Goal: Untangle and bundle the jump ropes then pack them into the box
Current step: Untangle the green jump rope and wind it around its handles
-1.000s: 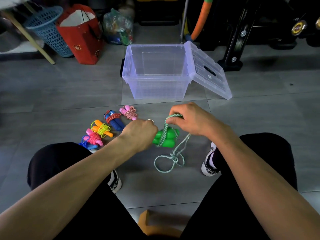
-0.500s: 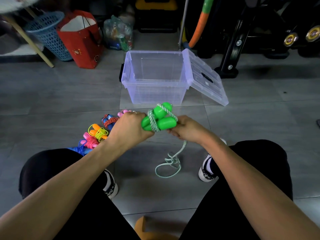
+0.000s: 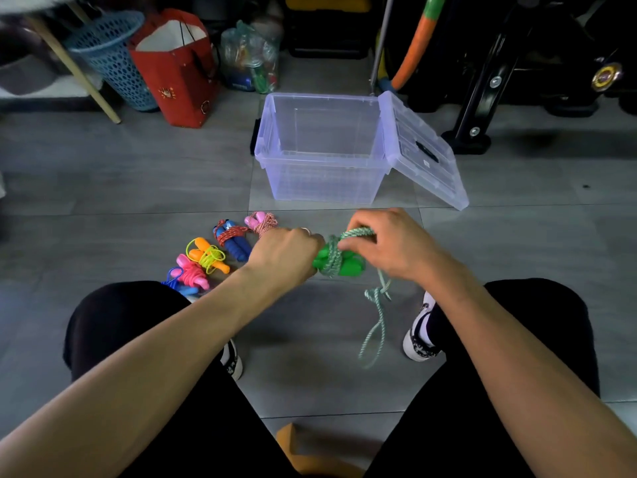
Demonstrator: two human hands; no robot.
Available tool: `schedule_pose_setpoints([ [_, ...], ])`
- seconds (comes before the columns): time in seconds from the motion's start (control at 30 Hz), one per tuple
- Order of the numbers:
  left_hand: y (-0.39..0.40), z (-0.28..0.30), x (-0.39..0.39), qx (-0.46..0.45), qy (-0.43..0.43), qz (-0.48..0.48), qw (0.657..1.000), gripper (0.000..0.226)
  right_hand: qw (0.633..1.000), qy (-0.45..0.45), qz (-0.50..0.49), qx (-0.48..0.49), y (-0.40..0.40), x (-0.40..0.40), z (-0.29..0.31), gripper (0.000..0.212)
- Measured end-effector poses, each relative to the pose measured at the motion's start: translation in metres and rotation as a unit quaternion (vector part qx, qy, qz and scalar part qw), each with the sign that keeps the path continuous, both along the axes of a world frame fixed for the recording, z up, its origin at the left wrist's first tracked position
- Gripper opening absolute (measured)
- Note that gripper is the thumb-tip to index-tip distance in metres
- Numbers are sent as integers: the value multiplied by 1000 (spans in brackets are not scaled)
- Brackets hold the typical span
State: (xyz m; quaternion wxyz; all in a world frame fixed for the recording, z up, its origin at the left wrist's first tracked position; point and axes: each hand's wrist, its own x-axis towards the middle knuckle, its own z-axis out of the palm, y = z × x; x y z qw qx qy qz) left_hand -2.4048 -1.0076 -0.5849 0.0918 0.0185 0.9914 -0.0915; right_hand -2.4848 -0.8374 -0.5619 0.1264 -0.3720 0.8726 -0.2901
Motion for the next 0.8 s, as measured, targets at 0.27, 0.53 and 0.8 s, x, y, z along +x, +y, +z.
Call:
schedule_pose_setpoints([
  [0.27,3,7,15,84,21,-29,996,27,983,-181,5,39,6,-9,-24,47],
  [0.53,-6,8,25,385,51,63,919,28,968,-212,-57,-120,-4,1,-26,64],
  [0.8,-17,19,21,501,141,214,826,49,939,-229,-131,-221,-9,2,-24,48],
])
